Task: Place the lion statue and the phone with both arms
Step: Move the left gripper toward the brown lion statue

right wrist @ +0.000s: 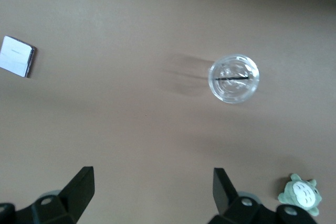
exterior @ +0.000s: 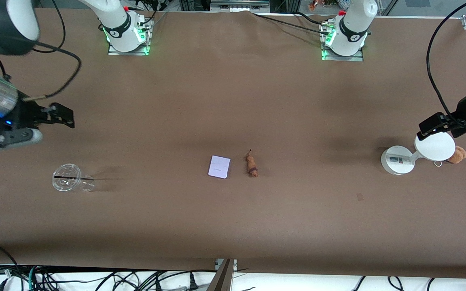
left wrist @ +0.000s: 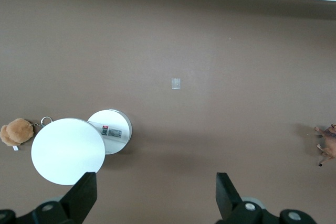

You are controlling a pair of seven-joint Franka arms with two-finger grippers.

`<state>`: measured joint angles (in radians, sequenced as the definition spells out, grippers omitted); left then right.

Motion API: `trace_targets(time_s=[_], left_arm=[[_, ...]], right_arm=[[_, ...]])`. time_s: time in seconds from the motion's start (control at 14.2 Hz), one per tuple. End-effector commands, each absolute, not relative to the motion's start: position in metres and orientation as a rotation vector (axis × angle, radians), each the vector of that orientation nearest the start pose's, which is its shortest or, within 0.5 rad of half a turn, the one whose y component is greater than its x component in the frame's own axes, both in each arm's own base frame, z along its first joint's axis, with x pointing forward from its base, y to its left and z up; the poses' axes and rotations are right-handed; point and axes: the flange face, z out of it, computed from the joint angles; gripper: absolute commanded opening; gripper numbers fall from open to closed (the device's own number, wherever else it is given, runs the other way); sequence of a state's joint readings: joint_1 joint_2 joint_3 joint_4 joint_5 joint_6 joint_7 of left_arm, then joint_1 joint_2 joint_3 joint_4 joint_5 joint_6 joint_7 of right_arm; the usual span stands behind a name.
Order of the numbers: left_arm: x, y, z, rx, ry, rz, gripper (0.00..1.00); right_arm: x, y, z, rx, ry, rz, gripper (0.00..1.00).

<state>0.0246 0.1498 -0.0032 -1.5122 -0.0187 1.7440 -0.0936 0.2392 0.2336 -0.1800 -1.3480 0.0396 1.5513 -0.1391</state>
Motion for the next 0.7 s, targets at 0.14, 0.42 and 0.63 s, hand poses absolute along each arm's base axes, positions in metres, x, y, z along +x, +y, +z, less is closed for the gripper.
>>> trace_targets(time_s=[0.14, 0.42, 0.63], left_arm=[[0.612, 0.013, 0.579, -3.171, -0.096, -0.097, 1.00], [0.610, 0.006, 0.569, -3.179, -0.076, -0.058, 1.00], [0.619, -0.027, 0.545, -3.214, -0.085, -0.006, 1.00]], right_arm=[[0.560, 0.017, 0.605, -3.103, -0.277, 0.004, 1.00], [0.571, 0.027, 0.601, -3.105, -0.314, 0.038, 1.00], [0.571, 0.025, 0.600, -3.105, -0.307, 0.040, 1.00]])
